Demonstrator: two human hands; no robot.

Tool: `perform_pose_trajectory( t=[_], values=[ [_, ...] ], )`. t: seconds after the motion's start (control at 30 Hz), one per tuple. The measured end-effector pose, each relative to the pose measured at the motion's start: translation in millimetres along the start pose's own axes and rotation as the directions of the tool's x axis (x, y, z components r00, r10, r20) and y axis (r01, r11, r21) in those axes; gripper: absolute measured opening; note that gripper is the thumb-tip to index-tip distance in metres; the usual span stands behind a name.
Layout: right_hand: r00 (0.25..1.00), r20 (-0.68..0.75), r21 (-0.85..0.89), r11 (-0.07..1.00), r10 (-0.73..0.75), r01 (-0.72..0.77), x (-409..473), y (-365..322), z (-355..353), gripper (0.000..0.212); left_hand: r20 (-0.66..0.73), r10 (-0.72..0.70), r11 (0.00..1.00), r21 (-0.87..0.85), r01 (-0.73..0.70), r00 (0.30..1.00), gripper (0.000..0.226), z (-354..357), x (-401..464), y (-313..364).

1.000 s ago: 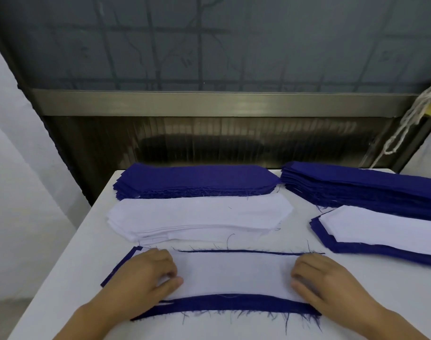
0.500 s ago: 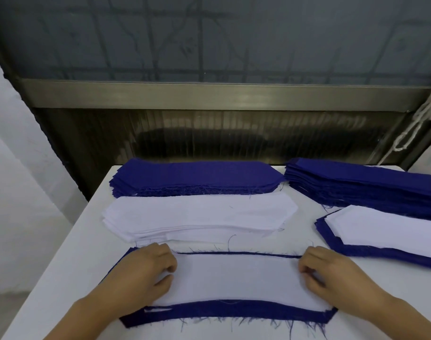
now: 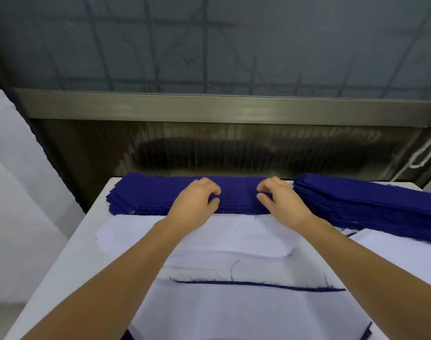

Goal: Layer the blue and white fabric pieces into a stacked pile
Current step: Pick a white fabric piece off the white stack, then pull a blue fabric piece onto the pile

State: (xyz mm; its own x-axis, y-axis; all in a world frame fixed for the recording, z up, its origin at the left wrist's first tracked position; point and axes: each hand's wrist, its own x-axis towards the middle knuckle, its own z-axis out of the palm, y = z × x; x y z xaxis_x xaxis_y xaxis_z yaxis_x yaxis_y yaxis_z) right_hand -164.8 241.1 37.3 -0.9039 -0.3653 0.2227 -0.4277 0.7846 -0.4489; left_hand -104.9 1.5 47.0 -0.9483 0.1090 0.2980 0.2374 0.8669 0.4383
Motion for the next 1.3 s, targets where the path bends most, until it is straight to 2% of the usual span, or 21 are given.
perform_pose_trajectory(
  t=[0.1, 0.17, 0.33, 0.47, 0.63, 0.7, 0.8, 0.93, 1.07, 1.3],
  values=[
    [0.991, 0.128, -0.048, 0.998, 0.044, -0.039, 24, 7, 8, 0.010, 0.114, -0.075, 0.997, -0.002, 0.076, 0.991, 0.023, 13, 24, -9],
    [0.986, 0.159, -0.071, 0.997, 0.041, -0.030, 31, 12, 14, 0.006, 0.156, -0.110, 0.993, -0.032, 0.116, 0.982, 0.021, 19, 32, -15],
    [0.986, 0.167, -0.070, 0.997, -0.003, 0.015, 39, 18, 18, 0.010, 0.171, -0.140, 0.987, -0.053, 0.151, 0.975, 0.022, 27, 43, -14],
    [0.981, 0.190, -0.072, 0.997, 0.028, -0.014, 48, 19, 21, 0.007, 0.172, -0.171, 0.982, -0.054, 0.182, 0.970, 0.028, 30, 48, -12],
    [0.966, 0.237, -0.057, 0.994, 0.107, -0.096, 59, 18, 20, 0.029, 0.213, -0.210, 0.976, -0.010, 0.217, 0.954, 0.038, 30, 56, -12],
    [0.961, 0.241, -0.044, 0.991, 0.134, -0.127, 62, 18, 19, 0.034, 0.217, -0.203, 0.978, -0.012, 0.210, 0.955, 0.031, 30, 59, -15],
    [0.958, 0.250, -0.007, 0.989, 0.142, -0.145, 61, 18, 20, 0.035, 0.199, -0.182, 0.982, -0.006, 0.187, 0.963, 0.010, 32, 62, -18],
    [0.963, 0.239, 0.008, 0.991, 0.128, -0.134, 53, 19, 20, 0.038, 0.174, -0.169, 0.986, 0.035, 0.165, 0.970, 0.006, 33, 61, -17],
    [0.967, 0.242, -0.023, 0.997, 0.074, -0.071, 51, 22, 20, 0.014, 0.124, -0.157, 0.985, 0.097, 0.145, 0.980, 0.008, 23, 50, -31],
    [0.983, 0.169, -0.058, 0.996, 0.074, -0.065, 46, 20, 23, 0.005, -0.054, -0.309, 0.910, 0.274, 0.311, 0.950, 0.009, -34, 3, -104]
  ],
)
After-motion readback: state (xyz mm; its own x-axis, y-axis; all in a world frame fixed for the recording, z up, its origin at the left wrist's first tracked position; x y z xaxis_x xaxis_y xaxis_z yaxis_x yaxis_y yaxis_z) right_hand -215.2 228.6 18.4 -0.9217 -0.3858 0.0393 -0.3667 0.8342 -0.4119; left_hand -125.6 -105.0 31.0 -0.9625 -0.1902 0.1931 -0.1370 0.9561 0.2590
